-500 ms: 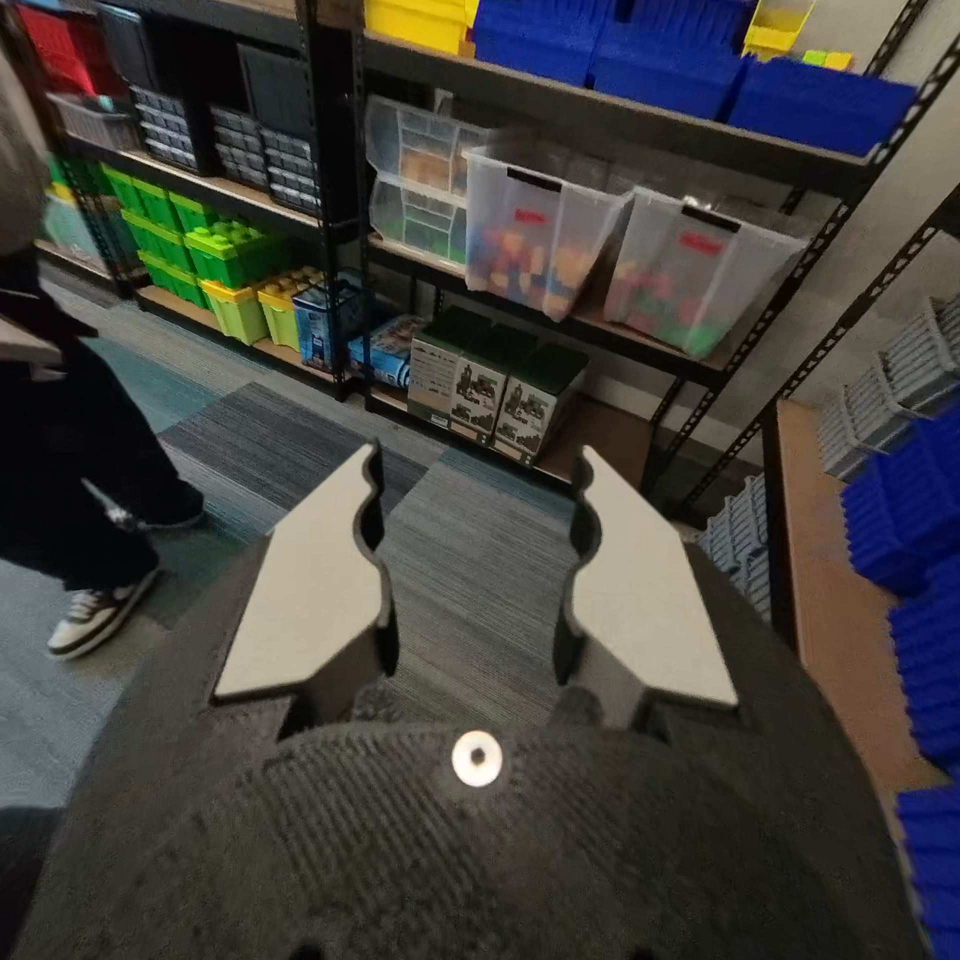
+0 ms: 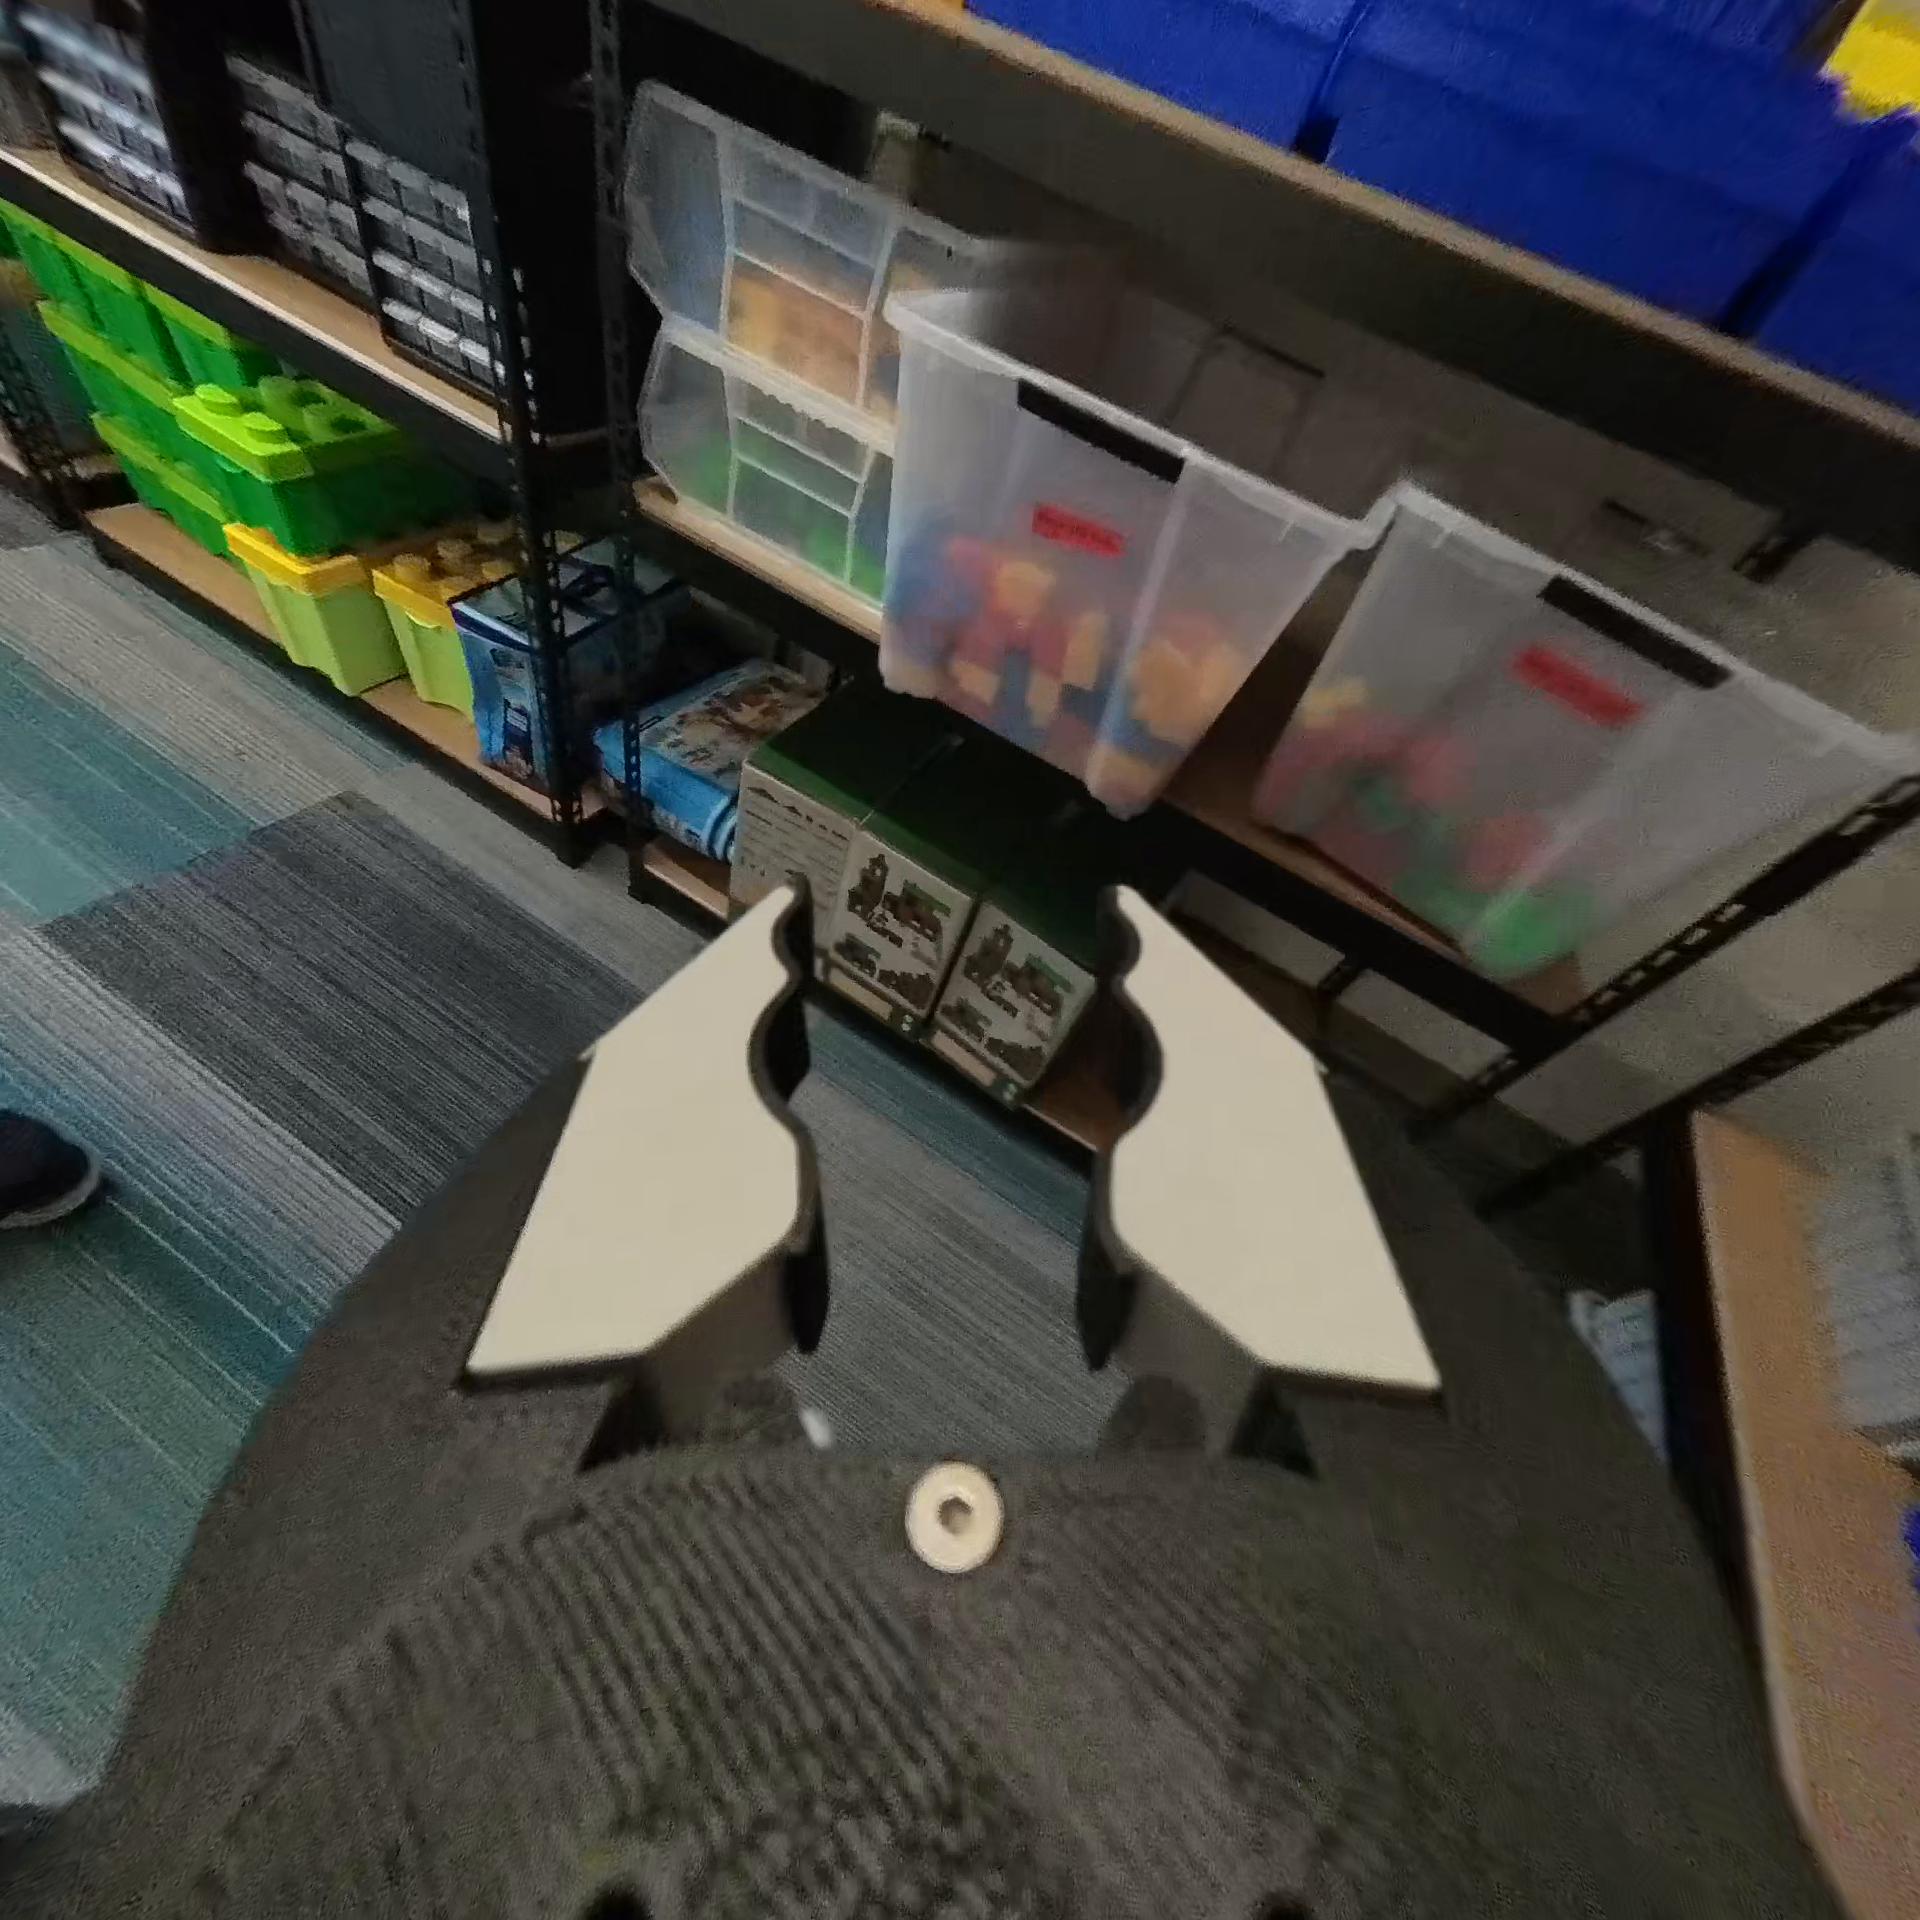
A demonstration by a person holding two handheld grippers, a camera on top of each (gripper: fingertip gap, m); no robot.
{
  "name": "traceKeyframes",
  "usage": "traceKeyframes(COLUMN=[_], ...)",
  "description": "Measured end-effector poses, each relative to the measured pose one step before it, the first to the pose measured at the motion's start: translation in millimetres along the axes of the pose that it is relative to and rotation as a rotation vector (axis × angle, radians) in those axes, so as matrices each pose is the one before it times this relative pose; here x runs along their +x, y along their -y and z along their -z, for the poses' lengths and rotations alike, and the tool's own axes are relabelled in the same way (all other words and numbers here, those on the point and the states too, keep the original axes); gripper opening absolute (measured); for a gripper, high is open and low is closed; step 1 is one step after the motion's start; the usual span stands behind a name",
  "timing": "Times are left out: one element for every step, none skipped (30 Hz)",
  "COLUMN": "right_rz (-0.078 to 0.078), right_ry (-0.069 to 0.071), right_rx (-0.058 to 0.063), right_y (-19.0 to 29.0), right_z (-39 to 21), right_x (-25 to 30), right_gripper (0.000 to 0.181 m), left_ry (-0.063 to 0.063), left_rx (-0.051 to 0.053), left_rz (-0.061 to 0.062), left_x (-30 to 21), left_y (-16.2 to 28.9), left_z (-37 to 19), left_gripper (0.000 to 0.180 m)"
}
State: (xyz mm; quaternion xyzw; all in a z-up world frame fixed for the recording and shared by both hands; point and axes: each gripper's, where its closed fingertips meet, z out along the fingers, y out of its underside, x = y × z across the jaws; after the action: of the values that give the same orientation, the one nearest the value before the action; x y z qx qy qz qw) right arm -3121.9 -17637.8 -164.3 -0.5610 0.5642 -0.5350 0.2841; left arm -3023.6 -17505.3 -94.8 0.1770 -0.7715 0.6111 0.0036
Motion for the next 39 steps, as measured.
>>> traceKeyframes(right_rz=[-0.0072,0.0050,0.0184,0.0297,0.0346,0.0301,0.0101,-0.0204,-0.0536,-0.0838,-0.1042,-0.1207,-0.1396,-0.1589,-0.1644,-0.1427,-0.1077,-0.0878,-0.0679,-0.0494,-0.0362,-0.0236,-0.0107,-0.0027,-0.0016,0.0017,0.0213,0.0285,0.0228,0.0134,0.0256,0.0487,0.0684,0.0823,0.0991,0.1241,0.1411,0.1472,0.1610], right_ry=[0.0212,0.0089,0.0023,-0.0011,0.0002,0.0034,0.0133,0.0279,0.0343,0.0328,0.0304,0.0152,0.0083,0.0275,0.0483,0.0631,0.0601,0.0239,-0.0071,-0.0089,-0.0010,-0.0029,-0.0008,0.0252,0.0258,-0.0171,-0.0273,-0.0144,0.0175,0.0141,-0.0133,-0.0280,-0.0312,-0.0424,-0.0438,-0.0476,-0.0576,-0.0570,-0.0490], right_rx=[-0.0141,-0.0036,-0.0005,-0.0067,-0.0098,-0.0022,0.0040,0.0028,0.0181,0.0352,0.0348,0.0219,0.0045,-0.0142,-0.0230,-0.0232,-0.0247,-0.0198,-0.0032,0.0062,0.0090,0.0140,0.0167,0.0166,0.0163,0.0045,0.0070,0.0310,0.0436,0.0351,0.0122,-0.0186,-0.0353,-0.0290,-0.0171,-0.0173,-0.0291,-0.0373,-0.0347], right_y=[-2.13,0.13,0.13,-0.56,0.03,2.12,5.05,7.98,12.32,15.78,15.06,11.12,5.83,2.68,1.67,1.55,1.02,0.11,0.90,1.35,1.54,2.05,2.24,2.77,3.39,1.03,-0.36,2.86,6.29,7.34,5.34,1.17,-2.13,-2.07,-0.79,-0.83,-2.72,-3.82,-3.47], right_z=[-32.65,-32.92,-33.30,-33.51,-33.22,-33.15,-33.01,-32.13,-29.08,-27.95,-27.33,-26.86,-26.12,-24.83,-22.66,-19.48,-15.93,-12.31,-8.59,-5.66,-3.60,-2.08,-1.35,-1.42,-1.07,-0.73,0.61,3.32,3.99,2.13,-0.11,-1.51,-1.00,0.47,1.58,1.50,0.52,0.16,0.13], right_x=[4.50,7.20,8.45,9.26,9.36,9.40,9.40,9.03,9.61,10.05,10.15,11.98,12.36,8.81,5.07,2.34,1.96,6.23,9.23,7.27,3.93,2.35,0.78,-4.60,-7.06,-1.96,-0.72,-2.70,-7.53,-7.76,-3.94,-1.22,-0.30,1.02,0.74,0.91,2.21,1.88,-0.08], right_gripper=[0.054,0.054,0.052,0.051,0.050,0.049,0.047,0.047,0.047,0.046,0.046,0.046,0.044,0.045,0.048,0.054,0.056,0.054,0.054,0.054,0.056,0.057,0.057,0.051,0.046,0.050,0.045,0.028,0.007,0.004,0.011,0.018,0.023,0.026,0.029,0.032,0.035,0.039,0.043], left_ry=[0.0288,0.0241,0.0187,0.0130,0.0087,0.0042,0.0058,0.0125,0.0102,0.0078,0.0142,0.0197,0.0185,0.0055,-0.0057,-0.0058,-0.0047,-0.0039,-0.0050,-0.0092,-0.0154,-0.0191,-0.0226,-0.0198,-0.0136,-0.0083,-0.0091,-0.0150,-0.0202,-0.0188,-0.0144,-0.0110,-0.0101,-0.0130,-0.0165,-0.0155,-0.0092,-0.0025,0.0001], left_rx=[-0.0148,-0.0179,-0.0154,-0.0170,-0.0232,-0.0248,-0.0241,-0.0210,0.0008,0.0324,0.0382,0.0190,-0.0009,-0.0024,0.0026,0.0001,-0.0067,-0.0121,-0.0086,-0.0010,-0.0014,-0.0037,0.0004,0.0071,0.0039,-0.0078,-0.0185,-0.0175,-0.0068,-0.0007,-0.0051,-0.0101,-0.0112,-0.0105,-0.0075,-0.0023,0.0021,0.0010,-0.0018], left_rz=[0.0020,0.0106,0.0176,0.0216,0.0237,0.0215,0.0167,0.0153,0.0087,-0.0040,-0.0095,-0.0068,0.0038,0.0111,0.0098,0.0054,-0.0003,-0.0049,-0.0068,-0.0043,0.0031,0.0115,0.0116,0.0044,-0.0040,-0.0079,-0.0049,0.0015,0.0030,0.0012,-0.0010,-0.0024,-0.0007,0.0036,0.0063,0.0034,-0.0040,-0.0098,-0.0114], left_x=[-22.12,-20.71,-19.92,-18.59,-17.60,-16.66,-15.83,-15.35,-12.46,-10.49,-11.23,-11.66,-11.12,-8.77,-7.16,-7.32,-8.01,-9.13,-9.61,-8.69,-8.02,-6.87,-5.08,-4.56,-5.16,-6.01,-6.08,-4.77,-3.47,-3.03,-3.20,-3.39,-3.15,-2.05,-0.79,-0.25,-0.33,-1.53,-1.67], left_y=[-1.65,-3.30,-3.88,-2.88,-1.70,1.80,7.59,12.24,18.35,22.78,22.20,16.35,11.24,9.04,7.61,5.77,3.97,3.40,3.99,5.10,5.44,5.41,5.96,5.77,3.93,1.31,-0.48,-0.54,0.55,1.26,0.20,-1.10,-1.79,-1.73,-0.64,0.42,1.58,1.59,1.37], left_z=[-17.24,-18.23,-19.64,-19.58,-19.84,-19.74,-18.04,-15.77,-12.50,-10.26,-10.30,-10.40,-10.09,-9.15,-8.44,-8.08,-8.05,-8.48,-8.39,-7.54,-7.38,-7.13,-4.21,-2.91,-2.87,-3.23,-3.36,-2.79,-2.25,-1.32,-1.28,-1.77,-2.26,-2.27,-2.05,-1.05,-0.49,0.12,-0.19], left_gripper=[0.072,0.072,0.072,0.071,0.071,0.071,0.071,0.071,0.071,0.071,0.069,0.068,0.068,0.068,0.067,0.067,0.067,0.066,0.066,0.066,0.066,0.066,0.066,0.066,0.066,0.065,0.065,0.065,0.065,0.065,0.065,0.065,0.065,0.065,0.065,0.065,0.065,0.065,0.065])
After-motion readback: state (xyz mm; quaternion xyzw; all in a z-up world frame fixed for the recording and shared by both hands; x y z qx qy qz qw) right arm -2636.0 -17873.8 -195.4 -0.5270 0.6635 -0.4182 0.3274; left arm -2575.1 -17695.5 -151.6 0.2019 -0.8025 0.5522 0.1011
